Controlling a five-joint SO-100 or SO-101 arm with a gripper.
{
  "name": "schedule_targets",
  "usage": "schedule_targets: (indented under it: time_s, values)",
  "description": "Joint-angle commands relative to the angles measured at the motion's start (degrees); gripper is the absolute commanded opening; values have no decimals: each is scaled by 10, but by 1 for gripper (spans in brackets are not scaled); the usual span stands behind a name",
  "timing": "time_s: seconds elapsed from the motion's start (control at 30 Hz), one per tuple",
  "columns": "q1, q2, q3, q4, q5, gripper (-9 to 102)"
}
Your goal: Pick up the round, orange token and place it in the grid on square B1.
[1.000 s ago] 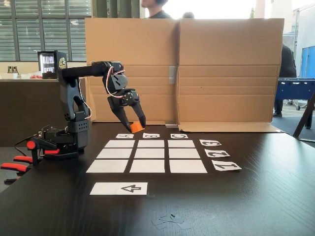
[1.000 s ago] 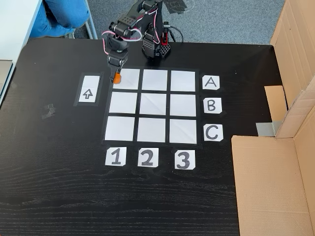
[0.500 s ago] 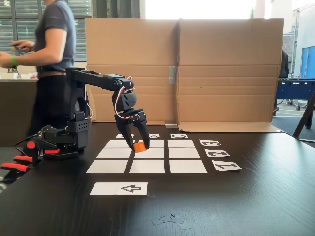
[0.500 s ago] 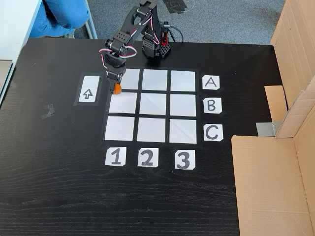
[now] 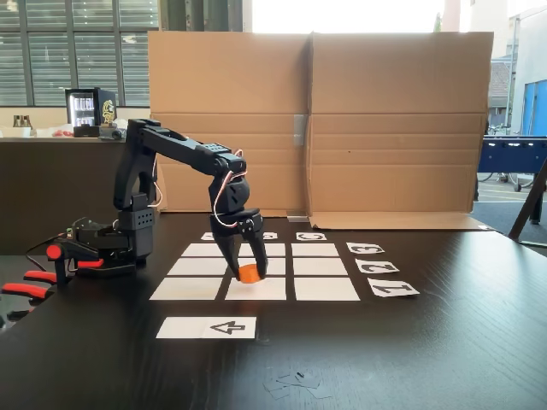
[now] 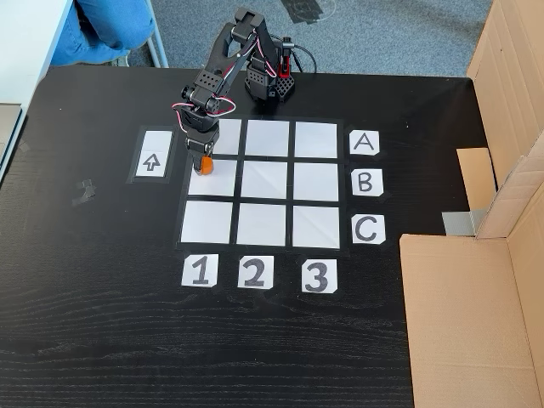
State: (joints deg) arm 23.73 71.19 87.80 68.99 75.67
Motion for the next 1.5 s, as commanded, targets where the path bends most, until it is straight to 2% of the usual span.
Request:
schedule_targets:
  time_s: [0.0,0.23,0.4,0.5,0.57,0.83,1.2,1.33,1.4,1.47]
  values:
    - [-8,-3,-21,-8,4,0]
    - [-13,-16,-22,-15,3,1]
    - [-13,-18,-16,-18,4,11]
    - [-9,-15,-3,-25,4,26]
    - [-7,-14,4,-30,4,31]
    - [1,23,58,-78,2,36]
    - [40,244,231,-192,-5,38]
    - [76,363,311,-243,-6,44]
    - [97,430,357,-267,-8,50]
    - [119,497,397,-289,-17,51]
